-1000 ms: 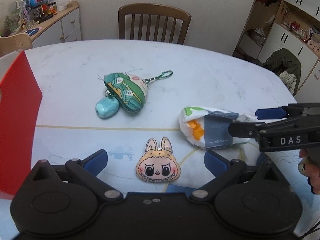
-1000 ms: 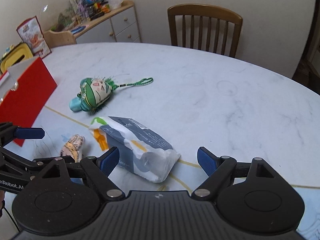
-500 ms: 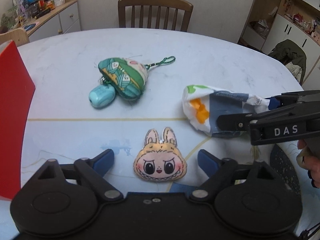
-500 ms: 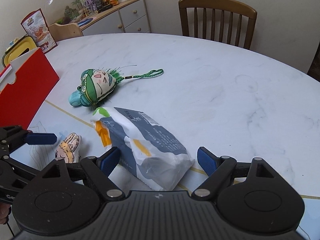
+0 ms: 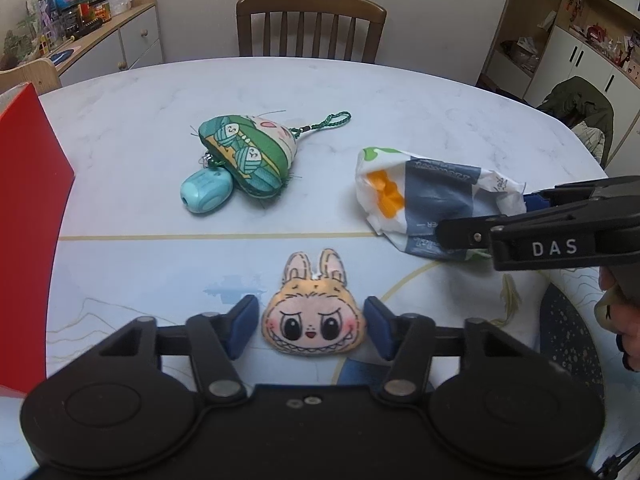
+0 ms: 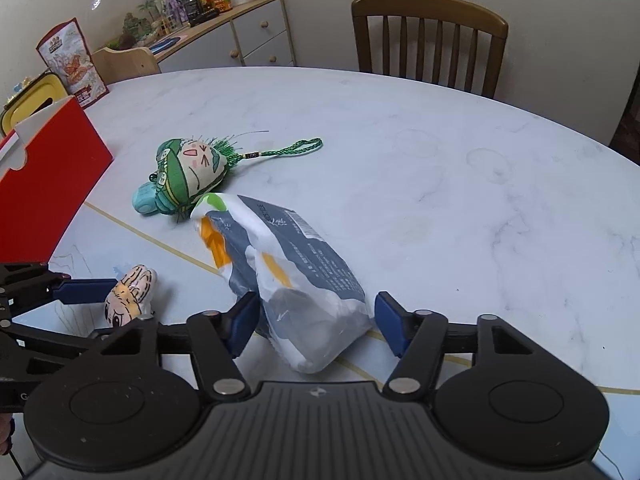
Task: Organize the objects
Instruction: 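Grasp the bunny doll with the left tool while the right tool grasps the paper bag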
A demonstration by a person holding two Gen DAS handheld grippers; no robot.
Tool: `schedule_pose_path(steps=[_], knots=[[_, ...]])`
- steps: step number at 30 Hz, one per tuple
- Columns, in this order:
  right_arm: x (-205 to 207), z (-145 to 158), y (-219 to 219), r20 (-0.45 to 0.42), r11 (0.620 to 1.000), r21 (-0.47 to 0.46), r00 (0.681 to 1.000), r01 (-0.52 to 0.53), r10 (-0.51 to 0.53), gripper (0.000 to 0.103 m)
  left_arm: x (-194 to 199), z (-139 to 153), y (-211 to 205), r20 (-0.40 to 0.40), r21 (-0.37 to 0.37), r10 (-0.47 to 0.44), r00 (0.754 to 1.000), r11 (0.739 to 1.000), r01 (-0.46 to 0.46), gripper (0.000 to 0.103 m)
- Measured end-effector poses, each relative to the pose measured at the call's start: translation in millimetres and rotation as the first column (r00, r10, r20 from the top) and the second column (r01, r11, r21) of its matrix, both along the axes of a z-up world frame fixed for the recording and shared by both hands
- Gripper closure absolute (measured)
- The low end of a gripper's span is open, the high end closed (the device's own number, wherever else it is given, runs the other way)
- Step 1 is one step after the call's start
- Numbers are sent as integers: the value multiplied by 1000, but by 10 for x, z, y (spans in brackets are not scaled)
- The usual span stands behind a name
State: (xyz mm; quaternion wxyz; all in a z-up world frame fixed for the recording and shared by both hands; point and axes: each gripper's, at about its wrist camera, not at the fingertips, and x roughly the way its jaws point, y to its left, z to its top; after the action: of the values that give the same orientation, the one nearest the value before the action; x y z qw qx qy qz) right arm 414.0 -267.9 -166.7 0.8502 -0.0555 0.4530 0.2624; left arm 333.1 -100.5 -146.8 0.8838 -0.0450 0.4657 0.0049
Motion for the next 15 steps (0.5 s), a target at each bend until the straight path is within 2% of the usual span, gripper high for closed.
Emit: schedule_pose_path(steps=[8,15], knots=[[-71,33,14,3,1000,-13,1000,6,-6,63,-32,39,21,-16,-14,7,1000,1000,-7,51],[-181,84,28,-1,999,-24,1000,25,-25,67,-89,152,15,-24,-41,7,1000,999,-8,52]])
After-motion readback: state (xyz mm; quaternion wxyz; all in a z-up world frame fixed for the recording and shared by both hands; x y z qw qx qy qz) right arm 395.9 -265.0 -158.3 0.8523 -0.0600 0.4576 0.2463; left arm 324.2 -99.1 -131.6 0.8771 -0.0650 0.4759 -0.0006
